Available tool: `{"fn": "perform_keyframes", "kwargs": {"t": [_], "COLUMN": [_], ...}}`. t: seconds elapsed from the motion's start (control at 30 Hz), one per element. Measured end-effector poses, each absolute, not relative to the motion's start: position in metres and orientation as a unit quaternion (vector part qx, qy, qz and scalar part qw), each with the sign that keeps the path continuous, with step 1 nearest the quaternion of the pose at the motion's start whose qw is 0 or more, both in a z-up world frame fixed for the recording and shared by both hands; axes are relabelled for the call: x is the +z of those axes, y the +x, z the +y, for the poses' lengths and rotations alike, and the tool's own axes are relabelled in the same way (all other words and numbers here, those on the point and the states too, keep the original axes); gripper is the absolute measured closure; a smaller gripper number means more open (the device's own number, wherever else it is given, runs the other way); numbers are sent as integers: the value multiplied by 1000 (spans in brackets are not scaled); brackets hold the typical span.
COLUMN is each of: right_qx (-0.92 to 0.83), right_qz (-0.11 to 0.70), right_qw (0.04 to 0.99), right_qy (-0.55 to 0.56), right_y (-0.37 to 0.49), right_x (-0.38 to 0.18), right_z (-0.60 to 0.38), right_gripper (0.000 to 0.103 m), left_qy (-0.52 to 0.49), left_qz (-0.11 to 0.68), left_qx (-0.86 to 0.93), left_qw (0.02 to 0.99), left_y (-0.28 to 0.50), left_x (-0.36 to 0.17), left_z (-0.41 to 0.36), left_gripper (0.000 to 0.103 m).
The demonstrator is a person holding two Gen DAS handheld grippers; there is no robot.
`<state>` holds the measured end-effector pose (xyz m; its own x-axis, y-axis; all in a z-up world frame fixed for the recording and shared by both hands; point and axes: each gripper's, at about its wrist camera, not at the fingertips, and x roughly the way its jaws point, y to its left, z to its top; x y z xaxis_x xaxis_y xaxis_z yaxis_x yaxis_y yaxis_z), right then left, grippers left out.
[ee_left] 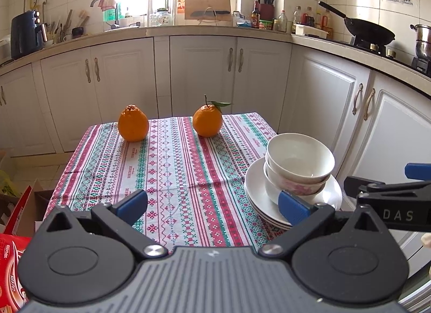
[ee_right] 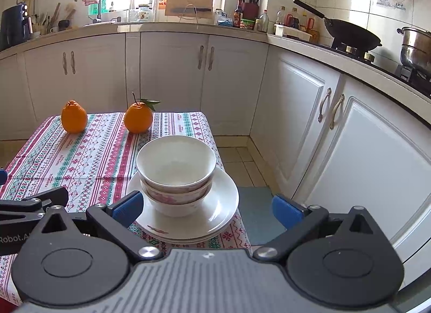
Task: Organize plates and bowls
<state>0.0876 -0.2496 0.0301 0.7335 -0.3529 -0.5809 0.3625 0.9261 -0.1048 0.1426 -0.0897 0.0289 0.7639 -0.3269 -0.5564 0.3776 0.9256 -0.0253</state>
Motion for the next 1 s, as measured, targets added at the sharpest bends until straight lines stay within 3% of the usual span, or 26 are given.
{"fn": "perform_keyframes", "kwargs": {"t": [1.0], "right_qx": [-195], "right_qz": [310], "right_qw": [930], "right_qy": [0], "right_y": [88], "right_x": [33], "right_z": [-249], "right_gripper": [0], "left_qy": [38], "left_qz": [292], "left_qx": [-193], "left_qw": [936], "left_y": [144], "left_x": [27], "left_z": [-89], "left_gripper": [1]}}
